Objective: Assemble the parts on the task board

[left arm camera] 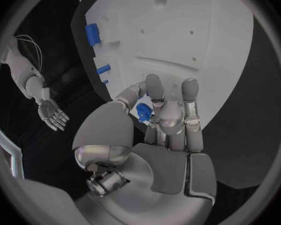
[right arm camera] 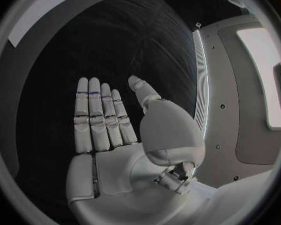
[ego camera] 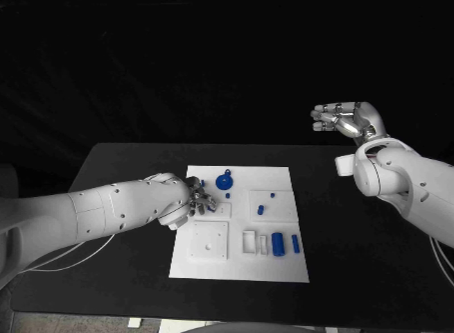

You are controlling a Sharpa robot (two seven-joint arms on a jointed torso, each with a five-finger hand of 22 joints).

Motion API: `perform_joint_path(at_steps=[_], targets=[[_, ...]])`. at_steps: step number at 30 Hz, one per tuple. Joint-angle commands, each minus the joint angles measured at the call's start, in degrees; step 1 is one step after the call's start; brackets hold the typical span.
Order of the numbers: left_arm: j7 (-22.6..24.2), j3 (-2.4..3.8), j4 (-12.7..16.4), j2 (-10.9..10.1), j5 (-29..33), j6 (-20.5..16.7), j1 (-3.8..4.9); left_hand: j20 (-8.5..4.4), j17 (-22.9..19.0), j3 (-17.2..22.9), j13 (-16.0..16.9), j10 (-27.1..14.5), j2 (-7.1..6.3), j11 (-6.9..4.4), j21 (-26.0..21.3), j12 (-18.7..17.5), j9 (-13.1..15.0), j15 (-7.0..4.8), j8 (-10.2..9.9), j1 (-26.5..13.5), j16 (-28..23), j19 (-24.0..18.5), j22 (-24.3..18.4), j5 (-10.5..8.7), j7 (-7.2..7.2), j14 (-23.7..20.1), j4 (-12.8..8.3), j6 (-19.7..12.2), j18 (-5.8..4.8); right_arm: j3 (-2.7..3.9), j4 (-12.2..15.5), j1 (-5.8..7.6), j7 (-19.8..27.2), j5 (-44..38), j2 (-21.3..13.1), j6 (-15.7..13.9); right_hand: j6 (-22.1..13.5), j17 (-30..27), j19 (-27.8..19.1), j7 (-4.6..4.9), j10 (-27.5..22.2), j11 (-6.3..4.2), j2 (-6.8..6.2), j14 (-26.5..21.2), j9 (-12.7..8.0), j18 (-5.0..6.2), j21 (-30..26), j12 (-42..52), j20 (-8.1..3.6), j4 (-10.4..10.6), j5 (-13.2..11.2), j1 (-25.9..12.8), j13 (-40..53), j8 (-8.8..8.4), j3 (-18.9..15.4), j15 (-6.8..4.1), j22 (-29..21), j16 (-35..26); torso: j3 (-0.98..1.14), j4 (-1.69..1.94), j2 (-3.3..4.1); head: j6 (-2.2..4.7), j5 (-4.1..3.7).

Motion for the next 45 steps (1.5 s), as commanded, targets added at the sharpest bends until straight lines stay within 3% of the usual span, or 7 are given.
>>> perform_joint_path(at_steps=[1,24,41,45], targets=[[-0.6,0.03,-0.3,0.3,-0.7,1.3,-0.12,0.06,0.0,-0.2,-0.1,2.6,0.51,-0.38,-0.2,-0.3,9.7,-0.04,0.2,0.3,-0.3,0.3,0.0,-0.15,-6.99,0.1,0.0,12.2,0.75,0.03,-0.1,0.01,0.5,0.7,0.1,1.7,0.0,0.0,-0.8,0.24,-0.7,0.12,-0.11,-1.0,0.0,0.23,-0.4,-0.3,0.34,0.3,-0.2,-0.2,-0.1,0.02,0.0,0.36,0.0,-0.2,0.01,0.0,0.02,0.06,-0.07],[-0.2,0.04,-0.9,0.9,-1.0,-0.3,-0.57,0.11,-0.4,-0.3,-0.1,2.6,0.57,-0.37,-1.3,-0.3,9.6,-0.02,0.2,0.4,-0.4,0.7,1.4,-0.53,-6.99,0.1,0.3,12.2,0.77,0.03,-0.5,0.01,0.4,1.0,0.4,1.6,-0.5,0.0,-1.3,0.4,-1.0,0.29,-0.15,-1.4,0.0,0.39,-0.5,-0.3,0.68,1.3,-0.2,0.6,-0.1,0.01,-1.6,0.54,0.1,-0.3,0.1,0.03,0.02,-0.07,-0.13],[-1.0,0.04,-0.8,1.0,-1.3,3.5,-0.6,0.16,0.1,-0.5,-0.1,2.6,0.65,-0.35,-2.1,-0.1,9.3,0.03,0.2,0.7,0.0,1.0,2.4,-1.04,-7.03,0.2,0.2,12.4,0.67,0.03,-0.9,0.0,0.1,1.0,0.7,1.9,-0.5,0.0,-1.4,0.41,-1.0,0.3,-0.14,-1.4,0.0,0.37,-0.5,-0.3,0.69,1.4,-0.1,0.7,0.0,0.01,-1.8,0.55,0.1,-0.2,0.1,0.0,0.04,-0.21,-0.21],[-1.0,0.04,-0.8,1.1,-1.5,3.7,-0.6,0.26,0.4,-0.9,0.0,2.6,0.93,-0.35,-2.4,0.1,9.3,0.09,0.3,0.8,0.2,1.1,2.9,-1.96,-7.1,0.2,0.3,12.7,0.66,0.03,-1.0,-0.01,0.1,1.0,0.8,1.9,-0.5,0.0,-1.4,0.42,-1.0,0.3,-0.12,-1.5,0.0,0.37,-0.5,-0.3,0.71,1.4,0.0,0.7,-0.1,0.0,-1.9,0.57,0.1,-0.3,0.1,0.03,0.07,-0.25,-0.19]])
